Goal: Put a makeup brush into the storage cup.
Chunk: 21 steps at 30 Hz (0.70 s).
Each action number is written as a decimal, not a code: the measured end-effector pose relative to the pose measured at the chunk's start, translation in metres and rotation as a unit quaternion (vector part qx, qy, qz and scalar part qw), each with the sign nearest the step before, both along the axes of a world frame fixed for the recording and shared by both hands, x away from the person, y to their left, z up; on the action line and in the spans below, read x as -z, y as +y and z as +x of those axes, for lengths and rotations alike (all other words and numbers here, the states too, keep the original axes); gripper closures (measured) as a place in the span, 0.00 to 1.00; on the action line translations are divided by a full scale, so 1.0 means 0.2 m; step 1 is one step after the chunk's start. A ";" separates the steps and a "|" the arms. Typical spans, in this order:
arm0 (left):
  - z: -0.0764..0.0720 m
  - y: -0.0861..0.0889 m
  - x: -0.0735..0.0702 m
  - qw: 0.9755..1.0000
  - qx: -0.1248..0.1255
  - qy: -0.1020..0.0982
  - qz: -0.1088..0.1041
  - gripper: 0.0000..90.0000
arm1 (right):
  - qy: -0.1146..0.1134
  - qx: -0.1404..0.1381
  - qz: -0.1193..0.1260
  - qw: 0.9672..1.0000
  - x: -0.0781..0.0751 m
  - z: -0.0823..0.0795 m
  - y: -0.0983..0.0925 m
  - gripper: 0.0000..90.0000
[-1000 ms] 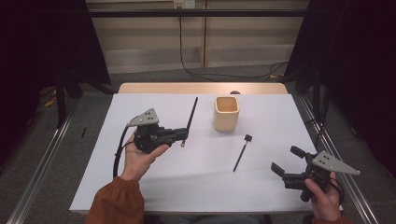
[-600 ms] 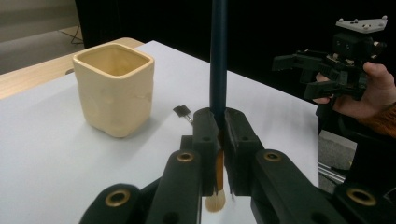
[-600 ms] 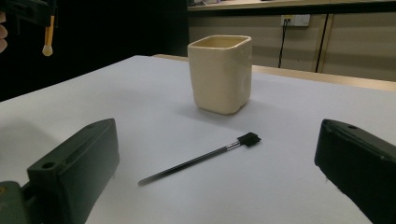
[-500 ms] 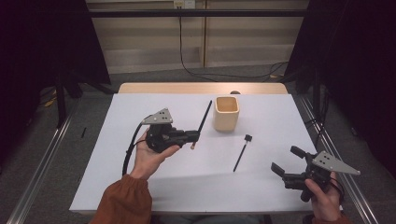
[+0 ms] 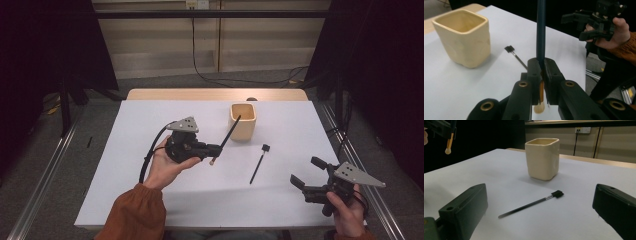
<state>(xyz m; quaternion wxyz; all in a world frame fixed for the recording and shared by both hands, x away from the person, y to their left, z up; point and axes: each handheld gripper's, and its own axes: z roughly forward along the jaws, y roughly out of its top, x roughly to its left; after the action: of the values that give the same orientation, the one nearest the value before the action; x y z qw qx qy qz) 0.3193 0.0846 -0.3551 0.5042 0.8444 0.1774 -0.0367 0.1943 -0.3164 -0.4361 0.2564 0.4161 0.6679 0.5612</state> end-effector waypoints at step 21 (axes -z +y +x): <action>0.02 -0.05 0.00 0.991 0.029 0.010 0.129 0.94 | 0.001 -0.001 0.000 1.000 0.00 0.00 0.00 0.00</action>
<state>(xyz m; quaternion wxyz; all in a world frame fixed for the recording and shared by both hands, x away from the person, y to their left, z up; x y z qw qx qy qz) 0.3237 0.0743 -0.3555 0.3877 0.9068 0.1612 -0.0365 0.1946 -0.3160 -0.4362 0.2555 0.4157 0.6688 0.5609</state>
